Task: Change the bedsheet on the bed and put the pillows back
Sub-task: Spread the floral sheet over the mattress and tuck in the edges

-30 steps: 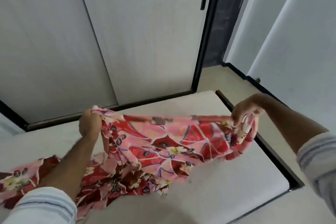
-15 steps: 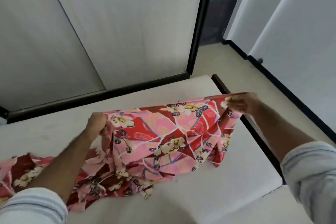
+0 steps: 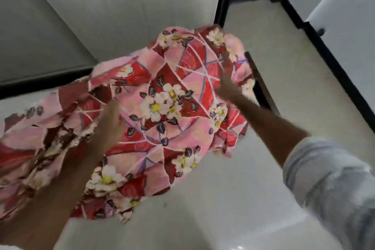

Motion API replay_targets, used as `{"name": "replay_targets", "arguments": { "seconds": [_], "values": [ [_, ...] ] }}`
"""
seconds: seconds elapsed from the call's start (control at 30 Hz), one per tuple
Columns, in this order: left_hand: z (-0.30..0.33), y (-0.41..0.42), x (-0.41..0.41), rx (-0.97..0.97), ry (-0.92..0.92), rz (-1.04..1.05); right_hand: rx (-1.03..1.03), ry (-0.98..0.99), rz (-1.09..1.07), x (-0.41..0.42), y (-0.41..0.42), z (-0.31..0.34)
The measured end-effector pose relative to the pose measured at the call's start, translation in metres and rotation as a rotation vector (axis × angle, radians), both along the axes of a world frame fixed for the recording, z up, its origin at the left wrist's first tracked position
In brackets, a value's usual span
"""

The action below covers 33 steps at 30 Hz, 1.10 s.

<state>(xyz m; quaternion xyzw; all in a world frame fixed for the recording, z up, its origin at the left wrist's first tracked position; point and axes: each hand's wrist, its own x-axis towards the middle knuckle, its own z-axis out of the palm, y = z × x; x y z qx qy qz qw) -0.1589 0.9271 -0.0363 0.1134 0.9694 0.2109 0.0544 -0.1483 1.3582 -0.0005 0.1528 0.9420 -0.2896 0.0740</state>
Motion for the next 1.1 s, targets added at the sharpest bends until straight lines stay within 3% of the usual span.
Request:
{"name": "replay_targets", "arguments": {
  "seconds": [0.1, 0.17, 0.23, 0.33, 0.4, 0.5, 0.6, 0.67, 0.73, 0.8, 0.9, 0.93, 1.0, 1.1],
  "values": [
    [-0.027, 0.021, 0.082, -0.131, -0.155, -0.238, 0.165, -0.269, 0.327, 0.083, -0.043, -0.068],
    [-0.067, 0.027, 0.137, -0.234, -0.267, -0.387, 0.247, -0.231, 0.262, 0.141, -0.051, -0.121],
    [-0.096, 0.032, 0.166, -0.311, -0.237, -0.529, 0.286, -0.231, 0.109, 0.174, -0.051, -0.149],
    [-0.124, 0.052, 0.201, -0.341, -0.350, -0.649, 0.287, -0.350, 0.108, 0.214, -0.049, -0.184],
    [-0.138, 0.065, 0.212, -0.369, -0.329, -0.636, 0.275, -0.357, 0.094, 0.219, -0.039, -0.204],
    [-0.159, 0.078, 0.212, -0.396, -0.326, -0.503, 0.200, -0.184, 0.031, 0.207, -0.023, -0.233],
    [-0.172, 0.081, 0.206, -0.447, -0.286, -0.436, 0.047, -0.070, 0.159, 0.192, -0.001, -0.241],
    [-0.177, 0.082, 0.201, -0.485, -0.261, -0.429, -0.020, -0.159, 0.288, 0.193, 0.022, -0.232],
    [-0.178, 0.083, 0.198, -0.520, -0.282, -0.407, 0.096, -0.403, 0.392, 0.205, 0.057, -0.219],
    [-0.177, 0.085, 0.196, -0.560, -0.269, -0.395, 0.355, -0.543, 0.199, 0.232, 0.101, -0.205],
    [-0.167, 0.094, 0.192, -0.601, -0.192, -0.405, 0.593, -0.395, -0.441, 0.282, 0.138, -0.180],
    [-0.163, 0.097, 0.190, -0.597, -0.202, -0.408, 0.617, -0.340, -0.546, 0.295, 0.134, -0.180],
    [-0.161, 0.105, 0.189, -0.563, -0.270, -0.393, 0.603, -0.207, -0.422, 0.315, 0.110, -0.192],
    [-0.160, 0.108, 0.186, -0.334, -0.263, -0.253, 0.348, -0.101, 0.098, 0.319, 0.052, -0.214]
  ]
}}
